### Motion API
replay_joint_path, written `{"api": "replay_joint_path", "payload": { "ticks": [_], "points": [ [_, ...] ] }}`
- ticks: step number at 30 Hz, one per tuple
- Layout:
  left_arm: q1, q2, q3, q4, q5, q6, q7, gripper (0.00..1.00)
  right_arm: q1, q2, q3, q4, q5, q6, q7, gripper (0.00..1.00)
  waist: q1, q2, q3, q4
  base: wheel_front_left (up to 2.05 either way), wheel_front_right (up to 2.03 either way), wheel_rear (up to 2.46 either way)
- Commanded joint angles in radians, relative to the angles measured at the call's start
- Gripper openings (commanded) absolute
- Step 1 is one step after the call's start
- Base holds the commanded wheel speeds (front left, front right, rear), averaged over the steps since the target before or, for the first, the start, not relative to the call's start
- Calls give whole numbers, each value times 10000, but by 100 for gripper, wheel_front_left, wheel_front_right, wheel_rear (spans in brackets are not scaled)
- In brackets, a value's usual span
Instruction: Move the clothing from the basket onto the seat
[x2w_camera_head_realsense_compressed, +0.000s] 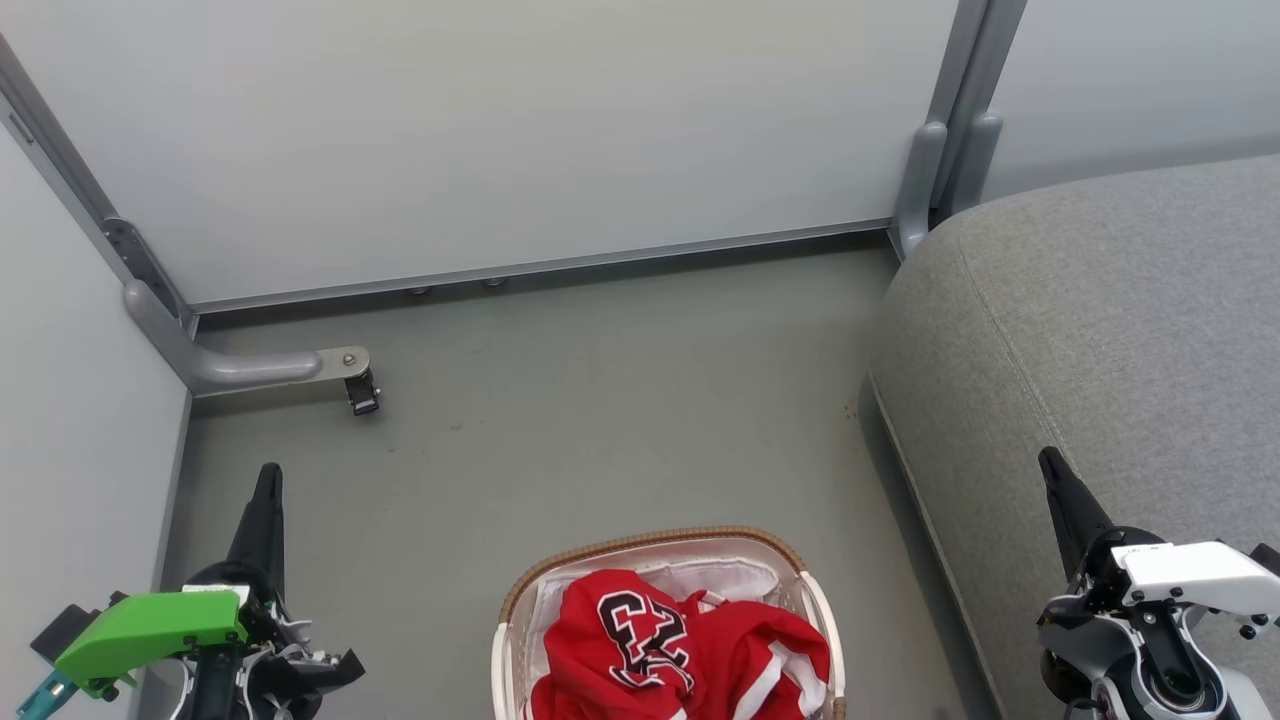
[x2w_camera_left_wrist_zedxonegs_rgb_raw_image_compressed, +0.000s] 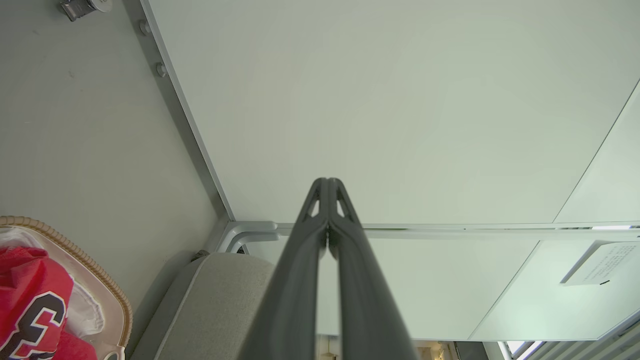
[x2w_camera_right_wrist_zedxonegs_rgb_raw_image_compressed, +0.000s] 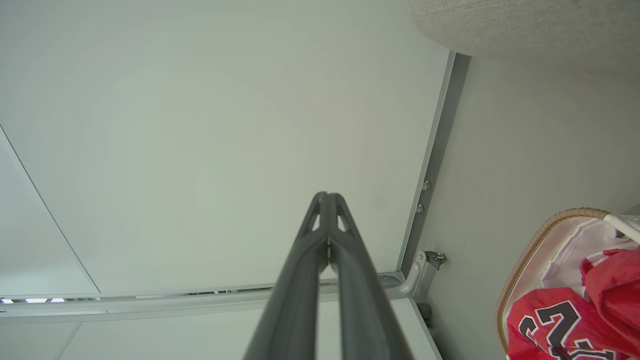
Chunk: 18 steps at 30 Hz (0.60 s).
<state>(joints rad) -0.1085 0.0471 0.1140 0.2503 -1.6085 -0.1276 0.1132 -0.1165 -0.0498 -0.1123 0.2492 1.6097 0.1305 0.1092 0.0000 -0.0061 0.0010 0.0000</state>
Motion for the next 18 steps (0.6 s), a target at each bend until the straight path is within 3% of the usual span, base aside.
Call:
{"api": "replay_joint_path", "payload": {
  "ticks": [1, 18],
  "points": [
    [-100, 63, 10, -27, 59, -58, -16, 0, 80, -31, -27, -19, -38, 4, 23, 0, 0, 61, 0, 0, 0, 0, 0],
    [-100, 63, 10, -27, 60, -58, -16, 0, 79, -28, -31, -19, -39, 4, 27, 0, 0, 61, 0, 0, 0, 0, 0]
  ]
}}
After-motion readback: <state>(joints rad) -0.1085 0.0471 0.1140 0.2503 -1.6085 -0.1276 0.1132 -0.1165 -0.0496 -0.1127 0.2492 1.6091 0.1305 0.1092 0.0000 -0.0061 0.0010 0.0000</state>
